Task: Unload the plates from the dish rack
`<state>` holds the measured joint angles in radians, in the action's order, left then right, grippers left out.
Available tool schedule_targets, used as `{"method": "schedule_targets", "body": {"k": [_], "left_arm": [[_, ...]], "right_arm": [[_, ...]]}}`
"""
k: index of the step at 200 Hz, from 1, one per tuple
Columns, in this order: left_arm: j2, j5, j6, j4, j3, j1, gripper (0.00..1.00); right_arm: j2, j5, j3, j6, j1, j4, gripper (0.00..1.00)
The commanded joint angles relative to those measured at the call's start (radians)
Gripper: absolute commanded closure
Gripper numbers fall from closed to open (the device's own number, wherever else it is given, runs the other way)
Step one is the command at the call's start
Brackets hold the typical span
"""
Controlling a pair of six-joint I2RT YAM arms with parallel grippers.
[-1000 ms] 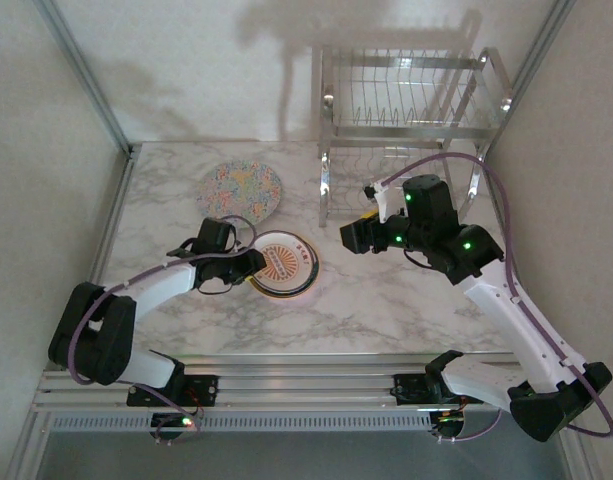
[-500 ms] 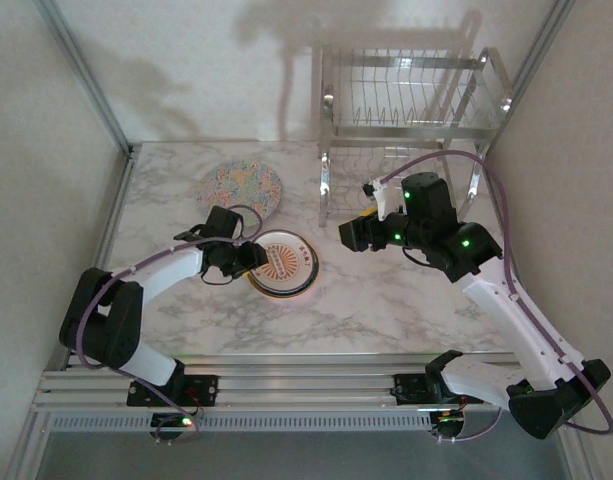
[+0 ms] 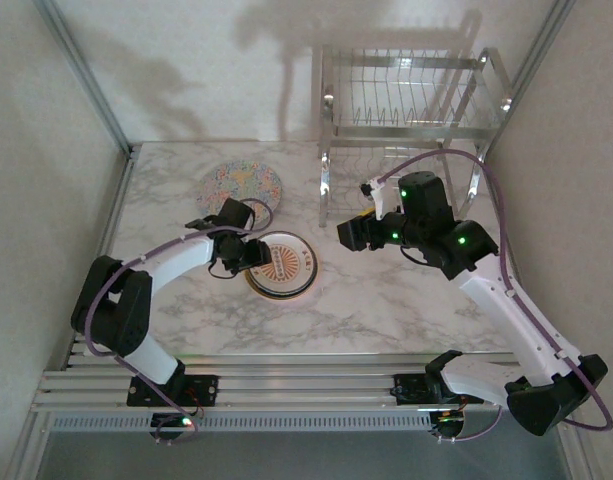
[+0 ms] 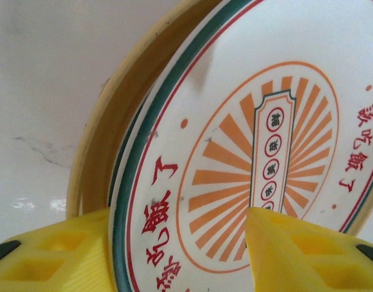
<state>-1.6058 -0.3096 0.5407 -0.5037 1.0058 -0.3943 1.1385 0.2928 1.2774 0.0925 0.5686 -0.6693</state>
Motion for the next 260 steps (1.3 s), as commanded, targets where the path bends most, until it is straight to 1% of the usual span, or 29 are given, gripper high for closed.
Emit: {"method": "schedule_targets", "body": {"k": [1, 20, 66, 97, 113, 126, 130, 141, 144, 147, 156, 165, 168, 171, 174, 183, 191, 199, 205, 216, 224, 230, 236, 246, 256, 260], "left_arm": [[-0.019, 0.105, -0.030, -0.104, 0.045, -0.009, 0.44], [-0.022, 0.136, -0.031, -0.123, 0.075, -0.019, 0.42], [-0.040, 0.199, -0.036, -0.160, 0.117, -0.047, 0.41], [-0.010, 0.264, -0.031, -0.171, 0.143, -0.054, 0.41], [0.012, 0.296, -0.025, -0.175, 0.165, -0.053, 0.38], [0.034, 0.312, -0.012, -0.172, 0.178, -0.051, 0.34], [0.043, 0.316, -0.006, -0.168, 0.182, -0.049, 0.31], [0.081, 0.326, 0.021, -0.148, 0.180, -0.035, 0.12], [0.095, 0.326, 0.029, -0.141, 0.177, -0.029, 0.03], [0.109, 0.326, 0.038, -0.128, 0.173, -0.021, 0.01], [0.157, 0.318, 0.062, -0.090, 0.154, 0.008, 0.00], [0.208, 0.308, 0.090, -0.054, 0.129, 0.039, 0.00], [0.223, 0.302, 0.099, -0.037, 0.119, 0.053, 0.00], [0.238, 0.297, 0.109, -0.025, 0.112, 0.064, 0.00], [0.250, 0.295, 0.118, -0.013, 0.103, 0.075, 0.00], [0.292, 0.282, 0.150, 0.016, 0.078, 0.113, 0.01], [0.321, 0.277, 0.178, 0.033, 0.059, 0.140, 0.01], [0.345, 0.282, 0.194, 0.050, 0.041, 0.160, 0.00], [0.364, 0.290, 0.204, 0.065, 0.028, 0.170, 0.01], [0.404, 0.300, 0.204, 0.110, -0.004, 0.178, 0.00], [0.440, 0.310, 0.205, 0.151, -0.036, 0.184, 0.01], [0.461, 0.318, 0.202, 0.183, -0.059, 0.189, 0.01], [0.479, 0.336, 0.194, 0.207, -0.081, 0.189, 0.00], [0.496, 0.420, 0.189, 0.214, -0.102, 0.188, 0.01], [0.500, 0.578, 0.204, 0.194, -0.116, 0.181, 0.00], [0.498, 0.635, 0.211, 0.188, -0.125, 0.177, 0.00]], "right_arm": [[0.006, 0.020, 0.034, 0.001, 0.007, 0.023, 0.32], [0.011, 0.020, 0.036, 0.001, 0.007, 0.025, 0.32], [0.020, 0.035, 0.039, 0.001, 0.007, 0.032, 0.32], [0.018, 0.052, 0.030, -0.005, 0.008, 0.033, 0.32], [0.015, 0.042, 0.024, -0.005, 0.007, 0.034, 0.32], [0.010, 0.003, 0.017, 0.003, 0.008, 0.034, 0.32], [0.007, -0.020, 0.016, 0.009, 0.007, 0.034, 0.32], [-0.011, -0.111, 0.006, 0.027, 0.007, 0.034, 0.31], [-0.018, -0.150, 0.002, 0.034, 0.007, 0.034, 0.31], [-0.026, -0.186, -0.003, 0.043, 0.008, 0.033, 0.30], [-0.058, -0.307, -0.029, 0.073, 0.006, 0.036, 0.27], [-0.098, -0.440, -0.067, 0.107, 0.001, 0.037, 0.19], [-0.111, -0.482, -0.081, 0.120, -0.001, 0.033, 0.15], [-0.123, -0.523, -0.093, 0.134, -0.005, 0.025, 0.04], [-0.136, -0.561, -0.104, 0.149, -0.009, 0.013, 0.01], [-0.162, -0.682, -0.128, 0.203, -0.025, -0.048, 0.01], [-0.180, -0.761, -0.146, 0.254, -0.048, -0.123, 0.01], [-0.200, -0.805, -0.174, 0.300, -0.075, -0.183, 0.01], [-0.220, -0.810, -0.203, 0.333, -0.096, -0.202, 0.01], [-0.278, -0.768, -0.284, 0.304, -0.114, -0.153, 0.01], [-0.324, -0.768, -0.350, 0.285, -0.114, -0.097, 0.01], [-0.360, -0.789, -0.407, 0.277, -0.114, -0.048, 0.01], [-0.385, -0.840, -0.459, 0.283, -0.114, 0.002, 0.01], [-0.402, -0.968, -0.539, 0.302, -0.114, 0.090, 0.01], [-0.368, -1.133, -0.603, 0.327, -0.116, 0.175, 0.01], [-0.348, -1.174, -0.638, 0.286, -0.118, 0.238, 0.01]]}}
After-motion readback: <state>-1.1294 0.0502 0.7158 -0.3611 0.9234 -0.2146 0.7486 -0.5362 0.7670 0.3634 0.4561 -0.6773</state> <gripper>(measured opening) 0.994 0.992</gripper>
